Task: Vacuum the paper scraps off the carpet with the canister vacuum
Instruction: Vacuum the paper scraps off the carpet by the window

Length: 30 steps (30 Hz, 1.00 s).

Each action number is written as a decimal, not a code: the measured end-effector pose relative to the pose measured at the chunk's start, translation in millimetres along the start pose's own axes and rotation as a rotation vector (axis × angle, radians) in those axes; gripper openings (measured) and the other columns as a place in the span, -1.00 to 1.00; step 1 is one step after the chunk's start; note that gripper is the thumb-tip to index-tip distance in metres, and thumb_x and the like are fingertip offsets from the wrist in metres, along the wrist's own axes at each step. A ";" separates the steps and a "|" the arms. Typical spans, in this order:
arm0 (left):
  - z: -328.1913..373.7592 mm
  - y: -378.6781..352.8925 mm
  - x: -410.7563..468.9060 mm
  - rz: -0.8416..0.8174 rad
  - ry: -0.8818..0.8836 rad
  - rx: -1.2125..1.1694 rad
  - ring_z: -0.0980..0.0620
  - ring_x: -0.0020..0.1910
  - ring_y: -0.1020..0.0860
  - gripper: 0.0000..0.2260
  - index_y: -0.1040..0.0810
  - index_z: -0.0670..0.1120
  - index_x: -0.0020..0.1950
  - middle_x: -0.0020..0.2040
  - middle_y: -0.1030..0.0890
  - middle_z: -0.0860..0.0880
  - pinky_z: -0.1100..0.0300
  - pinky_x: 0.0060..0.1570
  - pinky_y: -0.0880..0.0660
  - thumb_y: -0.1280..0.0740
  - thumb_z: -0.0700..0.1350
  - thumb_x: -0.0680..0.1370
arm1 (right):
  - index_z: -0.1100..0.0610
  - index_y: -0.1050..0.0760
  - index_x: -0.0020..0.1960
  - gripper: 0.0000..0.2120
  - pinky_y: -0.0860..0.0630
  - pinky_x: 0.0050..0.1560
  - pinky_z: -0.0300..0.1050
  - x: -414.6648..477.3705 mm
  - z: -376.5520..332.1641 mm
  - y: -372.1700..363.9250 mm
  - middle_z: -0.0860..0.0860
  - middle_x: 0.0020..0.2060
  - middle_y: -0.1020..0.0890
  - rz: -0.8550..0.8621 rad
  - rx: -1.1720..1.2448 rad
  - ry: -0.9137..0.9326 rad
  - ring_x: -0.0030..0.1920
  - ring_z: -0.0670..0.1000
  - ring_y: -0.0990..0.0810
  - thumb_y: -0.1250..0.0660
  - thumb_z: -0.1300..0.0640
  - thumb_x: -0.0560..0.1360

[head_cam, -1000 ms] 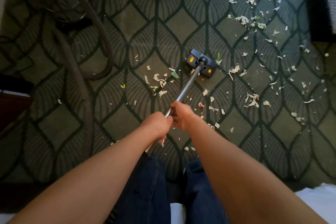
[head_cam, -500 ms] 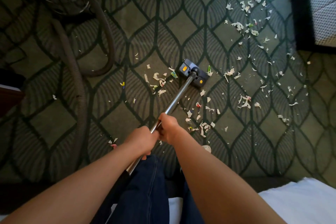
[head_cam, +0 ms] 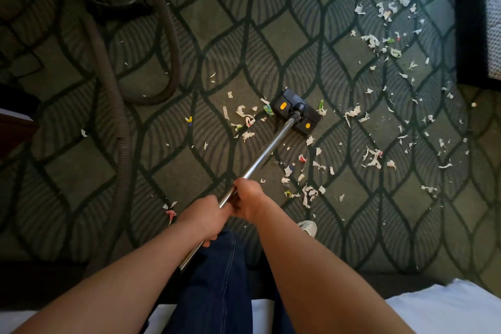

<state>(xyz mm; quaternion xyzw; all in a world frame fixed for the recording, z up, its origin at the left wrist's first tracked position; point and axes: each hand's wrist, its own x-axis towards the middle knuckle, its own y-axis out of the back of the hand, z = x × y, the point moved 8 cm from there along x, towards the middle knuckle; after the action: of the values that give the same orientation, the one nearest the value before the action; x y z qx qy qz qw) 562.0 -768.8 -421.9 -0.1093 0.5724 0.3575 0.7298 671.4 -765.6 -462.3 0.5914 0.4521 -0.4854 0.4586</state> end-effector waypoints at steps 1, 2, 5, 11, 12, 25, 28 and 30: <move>-2.0 2.3 2.3 -0.002 0.003 0.001 -0.04 -0.52 -0.50 -0.77 -0.38 -0.11 -0.13 -0.35 -0.54 -0.08 0.24 -0.53 -0.40 -0.16 0.04 0.57 | 0.19 -0.45 -0.12 -0.79 -0.55 -0.21 -0.03 -0.1 -1.9 -1.5 0.10 -0.29 -0.55 -0.009 -0.013 -0.003 -0.29 0.06 -0.55 -0.08 0.26 0.61; -3.8 5.0 3.7 -0.005 0.007 0.002 -0.05 -0.51 -0.51 -0.77 -0.39 -0.12 -0.13 -0.34 -0.55 -0.08 0.23 -0.51 -0.42 -0.16 0.03 0.57 | 0.18 -0.44 -0.13 -0.78 -0.54 -0.23 -0.04 -0.7 -2.5 -4.1 0.09 -0.29 -0.55 -0.019 -0.020 -0.006 -0.28 0.05 -0.54 -0.08 0.26 0.62; -1.2 13.6 3.8 -0.004 0.017 -0.002 -0.11 -0.45 -0.55 -0.75 -0.44 -0.16 -0.10 -0.34 -0.57 -0.11 0.13 -0.39 -0.51 -0.16 0.01 0.55 | 0.17 -0.43 -0.12 -0.80 -0.49 -0.33 -0.10 -6.0 -7.3 -9.4 0.08 -0.28 -0.55 -0.022 -0.029 -0.001 -0.29 0.03 -0.53 -0.10 0.22 0.64; 23.2 25.4 -11.0 0.007 -0.004 0.026 -0.05 -0.45 -0.55 -0.78 -0.41 -0.10 -0.15 -0.28 -0.57 -0.10 0.21 -0.45 -0.45 -0.15 0.02 0.58 | 0.25 -0.45 0.15 -0.81 -0.52 -0.35 -0.11 -15.2 -20.8 -6.0 0.13 -0.18 -0.59 0.072 0.034 0.064 -0.25 0.08 -0.58 -0.13 0.23 0.61; 25.9 24.7 -13.6 0.006 -0.005 0.025 -0.05 -0.46 -0.54 -0.77 -0.42 -0.10 -0.14 -0.28 -0.57 -0.10 0.22 -0.46 -0.44 -0.15 0.02 0.59 | 0.27 -0.45 0.20 -0.77 -0.51 -0.36 -0.12 -14.8 -20.4 -3.8 0.15 -0.15 -0.60 0.094 0.043 0.084 -0.24 0.09 -0.59 -0.14 0.23 0.60; 90.4 9.7 15.4 0.036 -0.168 0.137 -0.09 -0.33 -0.64 -0.65 -0.46 -0.10 -0.04 -0.22 -0.60 -0.08 0.10 -0.35 -0.58 -0.14 0.18 0.57 | 0.21 -0.38 0.22 -0.77 -0.51 -0.22 -0.07 0.6 -67.6 68.2 0.17 -0.03 -0.55 0.251 0.172 0.230 -0.16 0.09 -0.55 -0.15 0.19 0.59; 102.5 0.2 30.0 0.002 -0.152 0.169 -0.12 -0.32 -0.65 -0.67 -0.44 -0.11 -0.03 -0.23 -0.59 -0.09 0.11 -0.34 -0.56 -0.13 0.15 0.58 | 0.21 -0.36 0.24 -0.77 -0.50 -0.36 -0.12 9.1 -75.2 82.4 0.16 -0.06 -0.54 0.207 0.178 0.179 -0.24 0.05 -0.54 -0.14 0.20 0.61; 104.3 -4.1 38.7 -0.008 -0.121 0.191 -0.14 -0.30 -0.67 -0.68 -0.45 -0.12 0.00 -0.22 -0.62 -0.12 0.10 -0.29 -0.59 -0.13 0.13 0.59 | 0.22 -0.37 0.26 -0.75 -0.53 -0.38 -0.11 16.2 -75.5 83.9 0.16 -0.07 -0.57 0.177 0.162 0.143 -0.24 0.06 -0.57 -0.14 0.19 0.61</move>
<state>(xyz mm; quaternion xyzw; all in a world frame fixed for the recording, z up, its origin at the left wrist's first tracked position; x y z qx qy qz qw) 647.2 -697.1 -424.8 -0.0197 0.5581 0.3046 0.7716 767.6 -704.4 -461.5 0.6971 0.3890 -0.4347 0.4169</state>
